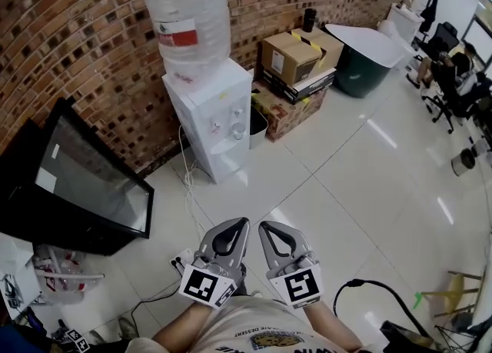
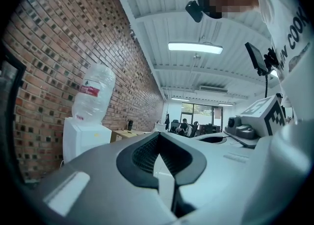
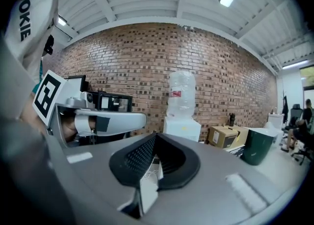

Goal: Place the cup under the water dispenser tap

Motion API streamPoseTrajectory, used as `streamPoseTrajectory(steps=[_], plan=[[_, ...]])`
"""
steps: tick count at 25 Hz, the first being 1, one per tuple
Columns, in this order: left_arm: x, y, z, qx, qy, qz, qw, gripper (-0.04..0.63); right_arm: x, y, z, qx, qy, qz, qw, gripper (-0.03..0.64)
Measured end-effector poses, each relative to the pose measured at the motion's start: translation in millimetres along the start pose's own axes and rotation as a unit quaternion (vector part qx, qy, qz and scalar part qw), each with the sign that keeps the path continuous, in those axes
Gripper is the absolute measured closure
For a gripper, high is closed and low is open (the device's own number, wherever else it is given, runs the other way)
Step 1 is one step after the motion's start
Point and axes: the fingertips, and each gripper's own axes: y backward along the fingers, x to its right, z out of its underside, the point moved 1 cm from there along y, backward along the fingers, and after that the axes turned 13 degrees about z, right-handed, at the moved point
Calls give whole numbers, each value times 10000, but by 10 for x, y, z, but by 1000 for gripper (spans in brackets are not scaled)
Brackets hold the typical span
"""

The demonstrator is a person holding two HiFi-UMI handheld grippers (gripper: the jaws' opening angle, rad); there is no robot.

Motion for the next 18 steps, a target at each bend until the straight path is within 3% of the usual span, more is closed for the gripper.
streamPoseTrajectory(steps=[9, 18], plan=[[727, 284, 80, -138, -87, -158, 9997, 603, -105, 744, 93, 4, -109, -123, 9999, 611], [1116, 585, -18, -138, -263, -284, 9992, 603, -299, 1144, -4, 281, -152, -222, 9992, 611]])
